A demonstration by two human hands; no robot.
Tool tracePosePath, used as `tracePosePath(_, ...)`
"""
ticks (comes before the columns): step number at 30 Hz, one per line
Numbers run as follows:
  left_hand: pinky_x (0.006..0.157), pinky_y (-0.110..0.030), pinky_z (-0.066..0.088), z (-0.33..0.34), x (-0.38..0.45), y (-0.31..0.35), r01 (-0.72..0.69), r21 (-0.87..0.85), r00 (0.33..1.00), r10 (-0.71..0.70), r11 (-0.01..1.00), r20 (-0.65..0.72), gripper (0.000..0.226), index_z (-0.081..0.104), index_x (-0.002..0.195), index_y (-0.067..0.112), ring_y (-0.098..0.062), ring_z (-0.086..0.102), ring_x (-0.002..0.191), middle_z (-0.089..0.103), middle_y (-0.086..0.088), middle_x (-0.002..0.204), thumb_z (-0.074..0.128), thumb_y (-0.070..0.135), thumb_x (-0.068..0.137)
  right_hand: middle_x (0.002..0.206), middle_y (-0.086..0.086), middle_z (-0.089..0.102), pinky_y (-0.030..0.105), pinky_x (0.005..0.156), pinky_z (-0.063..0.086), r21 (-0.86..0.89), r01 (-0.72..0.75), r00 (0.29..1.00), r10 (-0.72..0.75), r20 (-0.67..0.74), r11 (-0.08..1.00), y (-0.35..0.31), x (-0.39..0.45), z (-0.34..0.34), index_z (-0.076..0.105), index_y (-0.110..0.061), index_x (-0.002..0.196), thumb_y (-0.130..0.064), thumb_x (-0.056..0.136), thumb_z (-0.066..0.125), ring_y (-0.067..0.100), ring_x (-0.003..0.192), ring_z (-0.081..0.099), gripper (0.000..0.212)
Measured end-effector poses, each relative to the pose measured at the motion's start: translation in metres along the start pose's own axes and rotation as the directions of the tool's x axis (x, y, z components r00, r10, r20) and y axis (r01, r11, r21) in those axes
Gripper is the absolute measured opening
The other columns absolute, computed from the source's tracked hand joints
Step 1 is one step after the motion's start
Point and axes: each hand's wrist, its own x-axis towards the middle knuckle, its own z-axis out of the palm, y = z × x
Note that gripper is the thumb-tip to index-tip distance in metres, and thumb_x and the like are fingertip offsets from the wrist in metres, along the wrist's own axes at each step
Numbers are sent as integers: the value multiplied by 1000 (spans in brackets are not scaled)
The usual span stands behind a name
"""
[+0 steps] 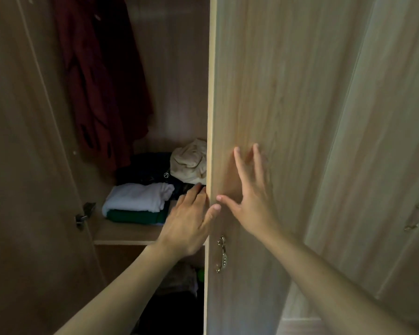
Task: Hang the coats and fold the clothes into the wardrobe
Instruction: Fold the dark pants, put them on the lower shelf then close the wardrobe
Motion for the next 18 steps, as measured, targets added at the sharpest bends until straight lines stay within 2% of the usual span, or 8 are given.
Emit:
tracePosePath(5,117,-49,31,2,20,-20,54,88,998,-55,995,6,83,21,157,28,-24,22,149,24,-1,163,5,79,92,167,11,-6,58,118,24,-92,14,999,-18,-38,996,7,16,24,5,-31,160,-53,77,77,36,153,1,112)
tracePosePath(9,119,-46,30,3,33,-27,90,93,996,-92,992,12,85,27,155,25,-26,22,149,24,-4,163,10,78,91,167,12,-4,64,114,28,-139,-16,999,9,-45,990,6,26,38,4,-32,159,-54,76,78,37,152,2,114)
tracePosePath(15,114,-51,35,0,59,-45,71,149,996,-79,986,50,96,35,150,24,-29,27,147,25,-6,162,-1,84,85,167,13,0,65,112,30,-199,-66,997,56,-53,978,4,40,54,6,-31,159,-53,75,79,38,152,5,114)
tracePosePath(18,114,-50,36,-2,70,-51,73,154,994,-84,985,67,97,37,149,22,-31,30,145,25,-8,162,1,83,83,167,12,-2,64,113,29,-223,-82,996,72,-53,971,5,46,61,4,-30,160,-54,75,79,37,153,3,115)
